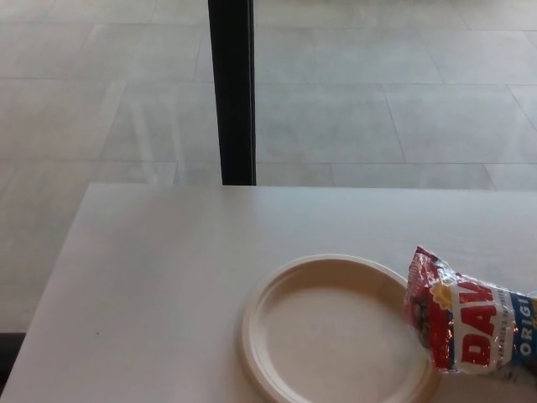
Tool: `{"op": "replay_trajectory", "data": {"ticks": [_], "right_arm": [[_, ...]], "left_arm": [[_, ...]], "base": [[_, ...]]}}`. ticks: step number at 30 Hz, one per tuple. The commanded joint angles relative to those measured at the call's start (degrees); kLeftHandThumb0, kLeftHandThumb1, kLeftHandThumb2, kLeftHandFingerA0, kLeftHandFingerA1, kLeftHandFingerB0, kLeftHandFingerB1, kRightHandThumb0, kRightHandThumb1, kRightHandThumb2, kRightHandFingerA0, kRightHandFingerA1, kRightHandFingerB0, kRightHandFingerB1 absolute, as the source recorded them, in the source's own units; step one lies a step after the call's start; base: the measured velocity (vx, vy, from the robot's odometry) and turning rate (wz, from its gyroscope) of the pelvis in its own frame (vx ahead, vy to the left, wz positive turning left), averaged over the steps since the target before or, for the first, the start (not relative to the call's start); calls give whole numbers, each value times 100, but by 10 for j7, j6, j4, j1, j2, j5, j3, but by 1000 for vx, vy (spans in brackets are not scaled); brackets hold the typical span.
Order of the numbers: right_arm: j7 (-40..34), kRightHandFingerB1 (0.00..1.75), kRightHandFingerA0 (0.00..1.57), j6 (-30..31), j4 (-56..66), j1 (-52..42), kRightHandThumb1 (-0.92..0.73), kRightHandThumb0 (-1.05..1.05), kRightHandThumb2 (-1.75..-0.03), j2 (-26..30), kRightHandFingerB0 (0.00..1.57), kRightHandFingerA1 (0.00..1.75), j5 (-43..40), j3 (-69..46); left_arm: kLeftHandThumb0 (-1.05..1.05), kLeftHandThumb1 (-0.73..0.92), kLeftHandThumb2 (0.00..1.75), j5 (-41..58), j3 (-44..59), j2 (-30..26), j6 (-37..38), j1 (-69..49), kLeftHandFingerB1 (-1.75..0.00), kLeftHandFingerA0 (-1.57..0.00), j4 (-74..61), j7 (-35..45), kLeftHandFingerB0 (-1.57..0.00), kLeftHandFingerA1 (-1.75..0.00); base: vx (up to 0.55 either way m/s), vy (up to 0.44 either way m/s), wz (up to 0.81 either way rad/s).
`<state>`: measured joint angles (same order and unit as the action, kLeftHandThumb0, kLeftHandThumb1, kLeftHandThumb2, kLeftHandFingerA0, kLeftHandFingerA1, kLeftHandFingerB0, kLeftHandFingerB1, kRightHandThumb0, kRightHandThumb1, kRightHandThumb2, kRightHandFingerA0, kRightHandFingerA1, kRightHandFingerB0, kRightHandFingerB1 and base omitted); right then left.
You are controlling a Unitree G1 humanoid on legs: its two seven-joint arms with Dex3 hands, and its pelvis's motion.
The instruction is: The robot uses its right hand to pick up a bag of sunflower seeds kept in the middle of the desk and tilts it over a plate kept next to it to pour out a few seeds and then puts the bag of seeds back on the desk
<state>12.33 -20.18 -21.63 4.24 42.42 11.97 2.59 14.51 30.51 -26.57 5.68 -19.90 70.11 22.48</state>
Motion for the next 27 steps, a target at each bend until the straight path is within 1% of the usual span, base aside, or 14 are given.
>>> {"op": "replay_trajectory", "data": {"ticks": [1,5,6,7,8,9,11,12,13,17,18,19,20,27], "right_arm": [[-18,6,0,-46,-44,14,-61,-99,-93,0,0,0,62,31],[-29,6,0,-57,-72,31,-59,-98,-91,-2,0,0,77,47],[-36,6,0,-64,-80,35,-59,-98,-91,1,0,0,85,50],[-40,4,0,-68,-84,37,-60,-99,-92,3,0,0,91,52],[-46,5,0,-73,-94,45,-61,-100,-92,3,0,0,102,58],[-54,4,0,-75,-105,56,-62,-102,-93,6,0,0,118,67],[-67,6,0,-81,-122,70,-61,-101,-92,10,0,0,138,80],[-71,6,0,-83,-129,75,-60,-100,-91,11,0,0,143,83],[-74,6,0,-84,-138,81,-59,-100,-91,10,0,0,146,87],[-74,8,0,-89,-143,90,-58,-98,-91,10,0,0,142,87],[-75,8,0,-89,-143,92,-59,-99,-91,9,0,0,144,88],[-78,9,0,-85,-135,95,-58,-97,-90,7,0,0,148,86],[-81,10,0,-83,-130,96,-57,-96,-90,5,0,0,149,85],[-109,11,0,-103,-127,92,-54,-93,-87,-2,0,0,164,85]], "left_arm": [[-54,71,76,-4,-9,-11,12,0,-52,-25,2,-2,-12,-67],[-56,70,76,3,-7,-11,10,0,-51,-24,2,0,-11,-66],[-35,63,117,6,-5,-9,6,1,-58,-21,2,0,-14,-63],[-55,71,76,7,-5,-8,6,1,-51,-23,2,0,-10,-66],[-54,70,76,9,-4,-7,9,0,-51,-22,0,2,-10,-65],[-34,64,119,4,-8,-7,13,-1,-58,-21,-1,-2,-14,-63],[-34,64,118,5,-7,-7,17,-1,-59,-22,1,0,-15,-63],[-54,71,76,10,-3,-7,12,1,-51,-23,2,1,-10,-66],[-34,63,118,8,-4,-9,12,1,-59,-22,3,0,-15,-64],[-35,62,118,0,-13,-10,17,0,-58,-21,2,-4,-13,-63],[-59,64,96,3,-11,-10,16,0,-54,-23,3,0,-10,-65],[-36,59,116,0,-14,-10,20,-1,-58,-22,2,-2,-14,-63],[-58,69,76,1,-13,-10,17,0,-51,-27,2,-1,-11,-68],[-57,61,94,5,-10,-9,22,1,-55,-27,6,-3,-13,-67]], "base": [[0,0,0],[0,0,0],[0,0,0],[0,0,0],[0,0,0],[0,0,0],[0,0,0],[0,0,0],[0,0,0],[0,0,0],[0,0,0],[0,0,0],[0,0,0],[0,0,0]]}}
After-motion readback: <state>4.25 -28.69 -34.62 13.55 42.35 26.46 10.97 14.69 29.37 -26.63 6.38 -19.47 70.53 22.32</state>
